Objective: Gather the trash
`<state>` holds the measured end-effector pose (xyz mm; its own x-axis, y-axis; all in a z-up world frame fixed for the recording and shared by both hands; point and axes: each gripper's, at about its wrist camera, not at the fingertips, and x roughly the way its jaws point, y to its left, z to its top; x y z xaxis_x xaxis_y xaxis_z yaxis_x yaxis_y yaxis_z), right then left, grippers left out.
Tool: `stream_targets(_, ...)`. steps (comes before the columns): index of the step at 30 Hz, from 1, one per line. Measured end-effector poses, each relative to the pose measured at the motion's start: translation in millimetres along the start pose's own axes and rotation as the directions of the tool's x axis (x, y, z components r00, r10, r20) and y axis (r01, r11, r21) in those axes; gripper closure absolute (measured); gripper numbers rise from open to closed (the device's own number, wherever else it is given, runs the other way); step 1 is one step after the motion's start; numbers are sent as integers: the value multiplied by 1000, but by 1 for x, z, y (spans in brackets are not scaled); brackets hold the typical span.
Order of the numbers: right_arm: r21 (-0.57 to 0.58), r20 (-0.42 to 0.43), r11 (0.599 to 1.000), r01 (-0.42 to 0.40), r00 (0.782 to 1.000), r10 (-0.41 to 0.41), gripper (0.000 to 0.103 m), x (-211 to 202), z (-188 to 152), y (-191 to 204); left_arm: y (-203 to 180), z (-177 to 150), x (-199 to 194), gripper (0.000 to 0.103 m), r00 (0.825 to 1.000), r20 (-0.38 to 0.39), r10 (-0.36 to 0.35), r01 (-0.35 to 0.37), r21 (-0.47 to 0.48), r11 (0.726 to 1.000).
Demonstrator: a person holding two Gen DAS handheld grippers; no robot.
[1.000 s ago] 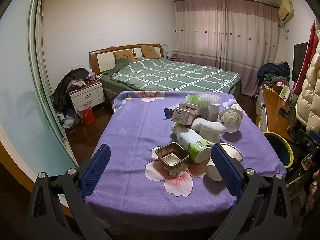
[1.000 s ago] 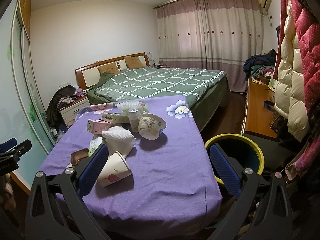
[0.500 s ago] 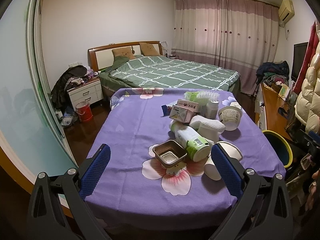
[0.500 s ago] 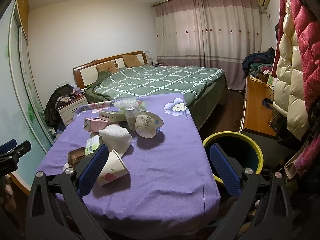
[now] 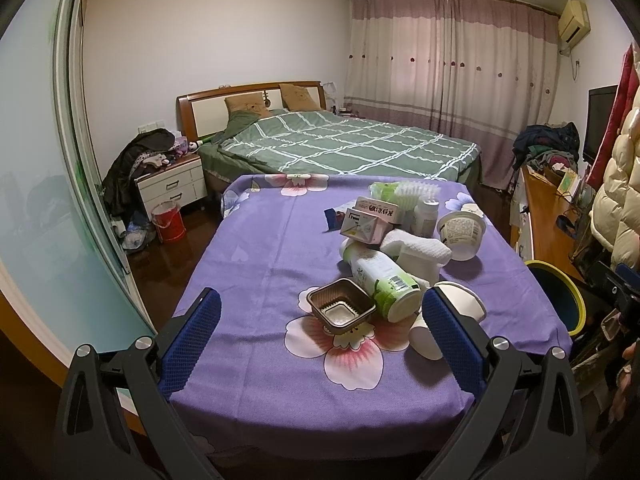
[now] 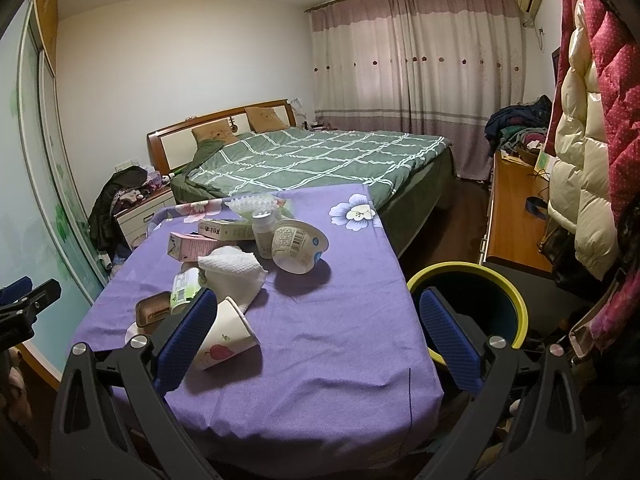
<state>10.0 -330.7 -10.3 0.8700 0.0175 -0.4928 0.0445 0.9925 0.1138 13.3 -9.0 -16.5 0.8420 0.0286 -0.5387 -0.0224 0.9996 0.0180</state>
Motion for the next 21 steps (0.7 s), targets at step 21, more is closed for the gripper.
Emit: stream_targets(21, -4, -19, 1000, -1, 1000, 1, 6, 6, -4, 1, 2, -3, 3, 4, 1000, -5, 5, -5, -4, 1000)
